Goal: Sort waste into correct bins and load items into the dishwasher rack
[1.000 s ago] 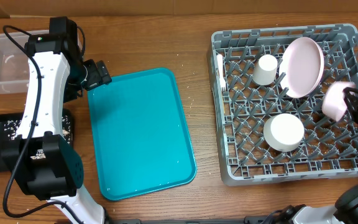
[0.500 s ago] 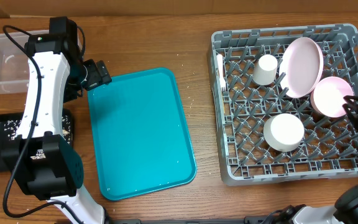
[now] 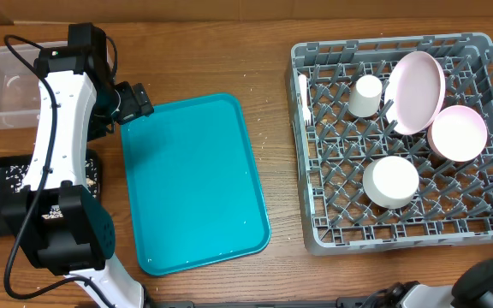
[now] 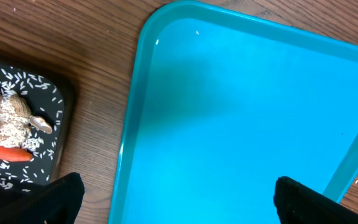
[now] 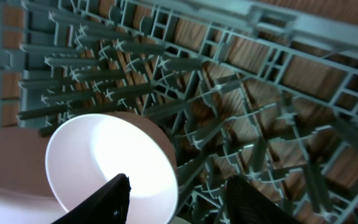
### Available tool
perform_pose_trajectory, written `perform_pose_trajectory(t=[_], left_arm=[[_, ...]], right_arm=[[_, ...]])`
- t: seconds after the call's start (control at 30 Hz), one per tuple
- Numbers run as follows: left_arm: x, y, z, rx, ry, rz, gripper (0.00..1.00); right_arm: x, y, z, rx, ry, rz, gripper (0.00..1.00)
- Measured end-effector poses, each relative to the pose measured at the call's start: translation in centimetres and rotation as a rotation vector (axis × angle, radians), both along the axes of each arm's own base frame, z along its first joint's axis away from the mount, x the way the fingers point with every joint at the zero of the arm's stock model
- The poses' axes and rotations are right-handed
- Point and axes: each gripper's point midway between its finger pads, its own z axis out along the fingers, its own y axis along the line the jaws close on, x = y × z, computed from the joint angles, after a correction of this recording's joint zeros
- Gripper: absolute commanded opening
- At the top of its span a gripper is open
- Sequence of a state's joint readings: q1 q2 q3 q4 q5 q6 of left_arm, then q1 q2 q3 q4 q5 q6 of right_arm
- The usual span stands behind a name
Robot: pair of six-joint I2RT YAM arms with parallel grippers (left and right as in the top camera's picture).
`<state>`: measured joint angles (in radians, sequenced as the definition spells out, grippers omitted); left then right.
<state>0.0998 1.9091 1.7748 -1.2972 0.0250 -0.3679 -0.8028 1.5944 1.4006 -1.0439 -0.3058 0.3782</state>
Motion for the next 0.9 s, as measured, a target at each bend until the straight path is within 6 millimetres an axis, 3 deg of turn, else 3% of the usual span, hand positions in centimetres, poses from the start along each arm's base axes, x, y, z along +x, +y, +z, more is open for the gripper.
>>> perform_pose_trajectory(t=[0.2, 0.3, 0.47, 0.77, 0.83, 0.9], left_arm=[[0.0, 0.0, 0.0, 0.0, 0.0, 0.0, 1.0], [0.0, 0.0, 0.0, 0.0, 0.0, 0.0, 1.0], [0.0, 0.0, 0.0, 0.0, 0.0, 0.0, 1.0], [0.0, 0.0, 0.0, 0.0, 0.0, 0.0, 1.0], [0.0, 0.0, 0.0, 0.0, 0.0, 0.0, 1.0], [0.0, 0.0, 0.0, 0.0, 0.0, 0.0, 1.0]], right_arm=[[3.2, 2.2, -2.8, -0.017, 0.068, 0.093, 0.42], [3.7, 2.8, -4.1, -0.012, 0.105, 0.099, 0.4], [3.2, 1.9, -5.3, -0.038, 0.171, 0.064, 0.39], [2.0, 1.5, -5.7, -0.058, 0.232, 0.036, 0.39], [1.8, 1.6, -5.7, -0.057, 0.238, 0.035, 0.31], [1.7, 1.6, -5.7, -0.053, 0.242, 0.032, 0.17]])
